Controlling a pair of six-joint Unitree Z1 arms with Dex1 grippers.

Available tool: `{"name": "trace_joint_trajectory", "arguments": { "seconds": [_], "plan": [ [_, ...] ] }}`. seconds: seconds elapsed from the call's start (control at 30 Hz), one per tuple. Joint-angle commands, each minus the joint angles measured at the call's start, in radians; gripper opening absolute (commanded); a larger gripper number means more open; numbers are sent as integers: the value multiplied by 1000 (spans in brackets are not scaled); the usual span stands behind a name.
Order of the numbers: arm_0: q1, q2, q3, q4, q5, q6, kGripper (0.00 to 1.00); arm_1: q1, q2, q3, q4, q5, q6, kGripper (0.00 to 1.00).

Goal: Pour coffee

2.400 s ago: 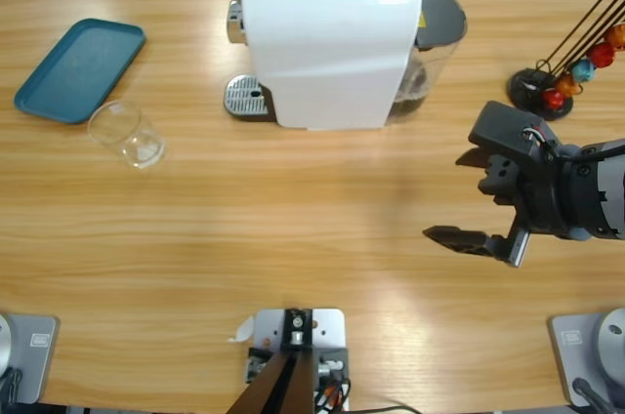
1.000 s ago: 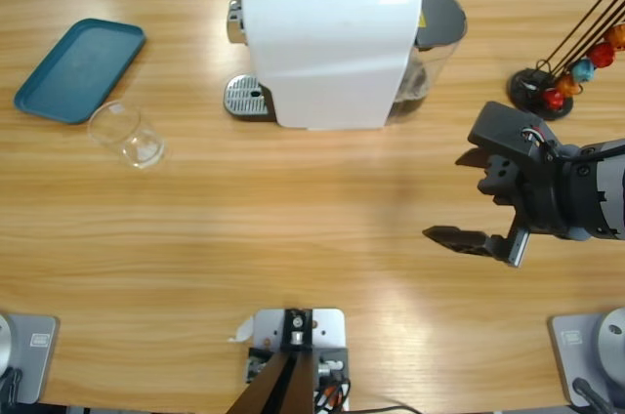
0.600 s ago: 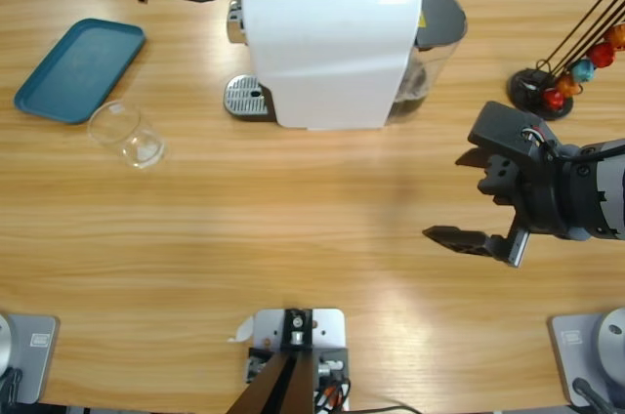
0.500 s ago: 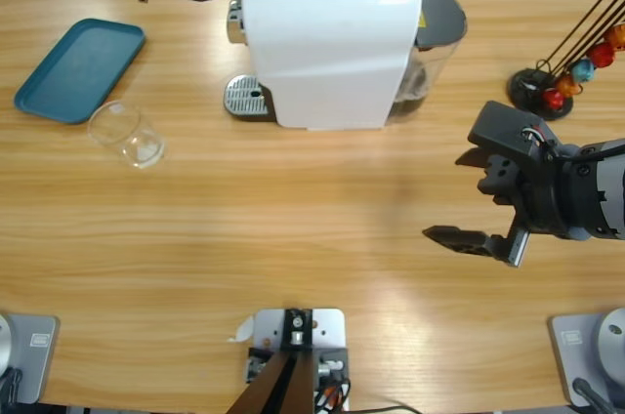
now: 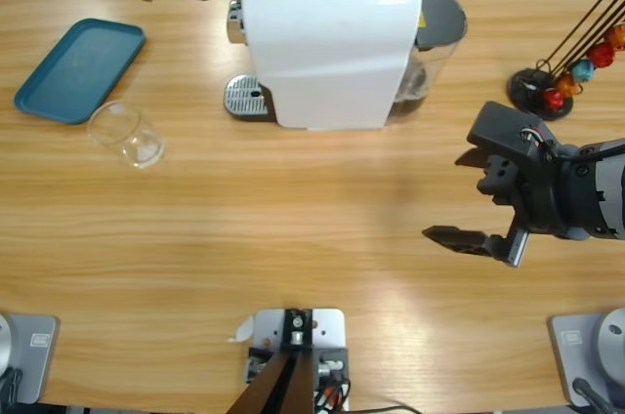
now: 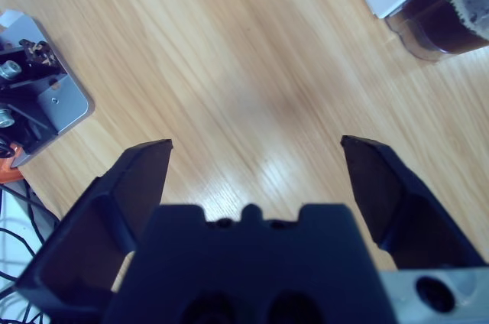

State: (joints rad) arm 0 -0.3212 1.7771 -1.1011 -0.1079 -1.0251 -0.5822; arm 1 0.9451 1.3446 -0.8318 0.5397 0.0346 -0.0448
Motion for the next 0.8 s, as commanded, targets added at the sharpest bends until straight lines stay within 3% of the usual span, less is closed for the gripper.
{"name": "trace_joint_trajectory", "arguments": {
  "seconds": [0.03, 0.8],
  "plan": [
    [8, 40, 5, -16, -15, -5, 807, 9, 44, 0, 9, 5, 8, 982],
    [14, -5, 12, -27, -53, -13, 807, 9, 53, -3, 12, 5, 8, 982]
  ]
}}
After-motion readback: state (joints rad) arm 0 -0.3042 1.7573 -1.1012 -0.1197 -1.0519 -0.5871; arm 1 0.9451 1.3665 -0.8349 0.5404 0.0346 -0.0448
